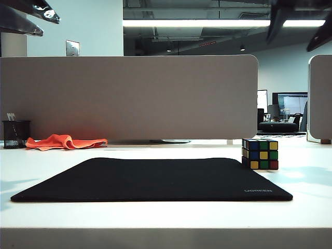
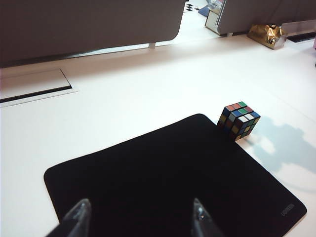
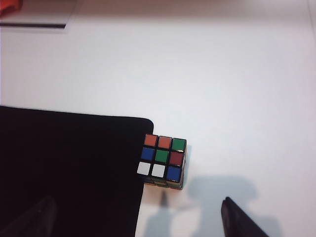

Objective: Pick up the cube on the right side of the mouse pad, then place it in the center of the mouse pad.

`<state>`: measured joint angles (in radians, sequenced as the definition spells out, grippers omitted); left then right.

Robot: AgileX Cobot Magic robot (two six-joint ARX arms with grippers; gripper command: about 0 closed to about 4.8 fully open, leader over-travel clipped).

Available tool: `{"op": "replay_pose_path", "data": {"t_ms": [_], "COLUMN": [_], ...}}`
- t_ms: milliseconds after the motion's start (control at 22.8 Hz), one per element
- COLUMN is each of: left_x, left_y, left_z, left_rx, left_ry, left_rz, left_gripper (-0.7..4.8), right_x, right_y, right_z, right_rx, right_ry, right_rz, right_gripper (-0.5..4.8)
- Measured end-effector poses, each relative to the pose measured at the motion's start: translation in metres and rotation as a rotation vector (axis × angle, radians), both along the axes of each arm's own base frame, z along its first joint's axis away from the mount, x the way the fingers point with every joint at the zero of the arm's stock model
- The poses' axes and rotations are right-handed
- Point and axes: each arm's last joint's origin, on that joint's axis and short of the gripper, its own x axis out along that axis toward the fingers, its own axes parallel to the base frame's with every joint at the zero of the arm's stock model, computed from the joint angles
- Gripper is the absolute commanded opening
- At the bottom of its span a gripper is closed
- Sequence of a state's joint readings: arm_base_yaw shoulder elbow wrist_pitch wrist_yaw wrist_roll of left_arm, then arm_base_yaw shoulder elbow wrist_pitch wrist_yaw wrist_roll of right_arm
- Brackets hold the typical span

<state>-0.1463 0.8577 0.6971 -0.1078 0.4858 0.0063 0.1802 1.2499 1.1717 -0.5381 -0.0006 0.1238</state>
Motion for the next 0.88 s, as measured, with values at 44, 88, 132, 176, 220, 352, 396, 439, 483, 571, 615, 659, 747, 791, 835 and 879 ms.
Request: {"op": "replay_pose_path", "data": {"t_ms": [44, 88, 132, 176, 220, 352, 396, 439, 483, 571, 615, 659, 747, 791, 835, 879], "left_x": [0.001, 0.002, 0.002, 0.003, 0.003, 0.003, 0.003, 0.003, 0.003, 0.003, 0.003, 0.003, 0.003, 0.003, 0.003, 0.003], "left_y": [0.000, 0.000, 0.000, 0.000, 0.000, -0.001, -0.001, -0.001, -0.001, -0.001, -0.001, -0.001, -0.001, -0.001, 0.000, 0.000], "left_z": [0.000, 0.000, -0.001, -0.001, -0.001, -0.002, -0.001, -0.001, -0.001, -0.001, -0.001, -0.001, -0.001, -0.001, -0.002, -0.002], "left_rx": [0.000, -0.001, -0.002, -0.002, -0.004, -0.013, -0.014, -0.015, -0.016, -0.016, -0.016, -0.016, -0.016, -0.016, -0.015, -0.014], "left_ry": [0.003, 0.006, 0.011, 0.014, 0.016, 0.026, 0.025, 0.026, 0.026, 0.026, 0.026, 0.026, 0.026, 0.029, 0.036, 0.039], "left_rz": [0.000, 0.000, 0.000, 0.000, 0.001, 0.003, 0.004, 0.004, 0.004, 0.004, 0.004, 0.004, 0.004, 0.004, 0.004, 0.004], "left_gripper": [2.58, 2.91, 3.10, 3.11, 3.11, 3.11, 3.11, 3.11, 3.11, 3.11, 3.11, 3.11, 3.11, 3.11, 3.11, 3.11], "right_x": [0.006, 0.013, 0.030, 0.046, 0.053, 0.069, 0.075, 0.081, 0.092, 0.103, 0.105, 0.107, 0.111, 0.115, 0.118, 0.119], "right_y": [0.001, 0.002, 0.006, 0.008, 0.009, 0.013, 0.013, 0.015, 0.017, 0.019, 0.020, 0.021, 0.024, 0.025, 0.026, 0.026], "right_z": [0.000, -0.002, -0.008, -0.017, -0.022, -0.034, -0.037, -0.042, -0.052, -0.068, -0.073, -0.079, -0.090, -0.099, -0.107, -0.111], "right_rx": [0.005, 0.007, 0.003, -0.002, 0.000, 0.018, 0.018, 0.010, -0.011, -0.037, -0.042, -0.047, -0.056, -0.063, -0.070, -0.072], "right_ry": [0.022, 0.045, 0.106, 0.176, 0.208, 0.270, 0.280, 0.292, 0.315, 0.361, 0.375, 0.391, 0.420, 0.445, 0.468, 0.476], "right_rz": [-0.006, -0.011, -0.018, -0.027, -0.036, -0.068, -0.077, -0.088, -0.111, -0.127, -0.127, -0.126, -0.121, -0.122, -0.123, -0.123], "right_gripper": [4.79, 4.79, 4.79, 4.79, 4.79, 4.79, 4.79, 4.79, 4.79, 4.79, 4.79, 4.79, 4.79, 4.79, 4.79, 4.79]}}
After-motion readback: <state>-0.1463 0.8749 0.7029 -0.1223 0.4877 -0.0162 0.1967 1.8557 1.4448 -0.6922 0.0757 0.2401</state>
